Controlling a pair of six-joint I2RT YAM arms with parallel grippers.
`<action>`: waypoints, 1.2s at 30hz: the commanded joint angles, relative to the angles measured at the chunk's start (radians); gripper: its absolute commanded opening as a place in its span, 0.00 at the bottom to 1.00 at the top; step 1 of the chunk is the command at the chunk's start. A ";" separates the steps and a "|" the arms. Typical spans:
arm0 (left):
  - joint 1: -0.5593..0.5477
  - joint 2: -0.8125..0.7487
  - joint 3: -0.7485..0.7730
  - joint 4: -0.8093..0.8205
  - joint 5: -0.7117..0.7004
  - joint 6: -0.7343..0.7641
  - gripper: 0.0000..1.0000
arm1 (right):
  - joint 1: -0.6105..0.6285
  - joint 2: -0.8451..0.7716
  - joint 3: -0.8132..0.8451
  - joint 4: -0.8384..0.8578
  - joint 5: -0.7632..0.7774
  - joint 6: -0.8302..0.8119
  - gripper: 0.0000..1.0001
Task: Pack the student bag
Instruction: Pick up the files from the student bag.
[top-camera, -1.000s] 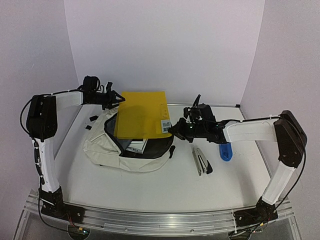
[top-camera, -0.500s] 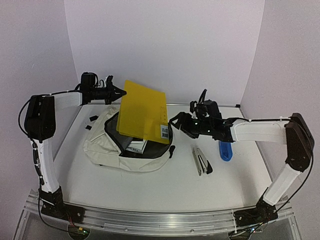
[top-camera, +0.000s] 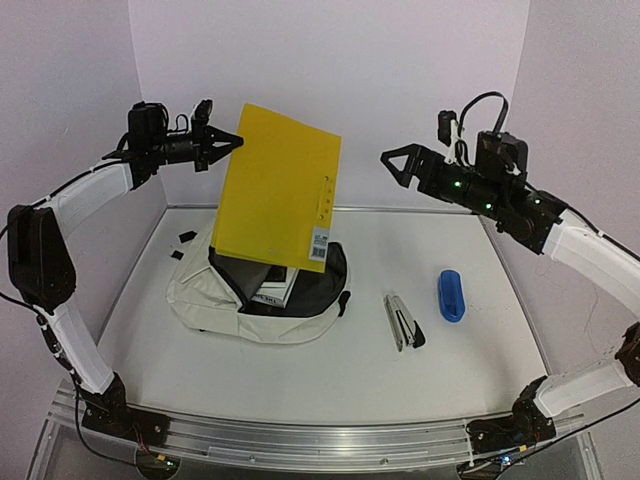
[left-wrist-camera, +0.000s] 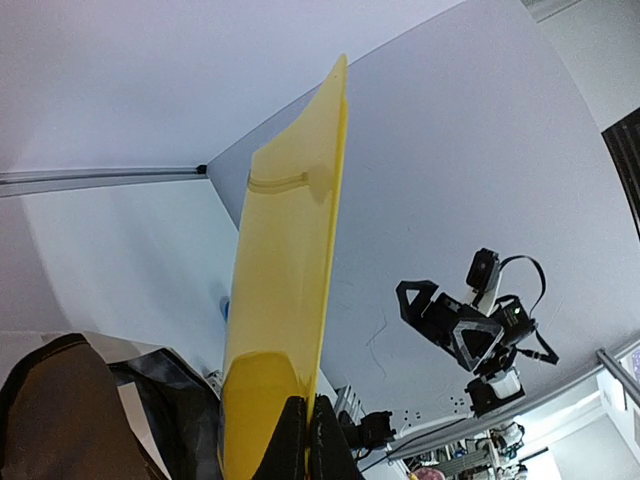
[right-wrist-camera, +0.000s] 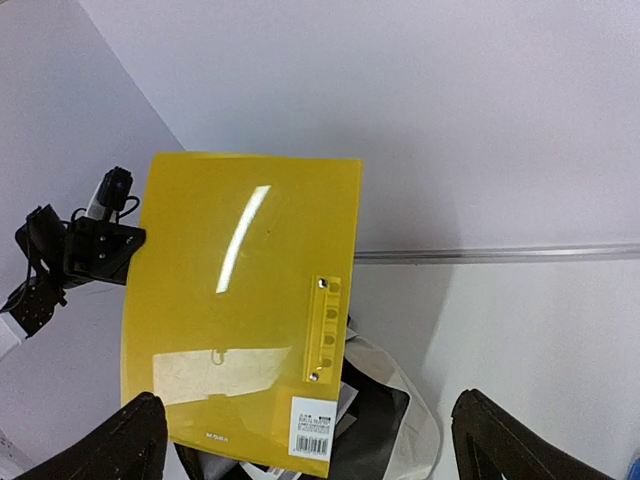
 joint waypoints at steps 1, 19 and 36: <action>-0.015 -0.108 0.017 -0.202 0.067 0.104 0.00 | 0.003 0.030 0.139 -0.156 -0.196 -0.180 0.98; -0.150 -0.157 0.098 -0.884 0.318 0.696 0.00 | 0.006 0.376 0.589 -0.590 -0.592 -0.413 0.98; -0.252 -0.027 0.212 -1.059 0.324 0.833 0.00 | 0.020 0.438 0.562 -0.635 -0.917 -0.493 0.71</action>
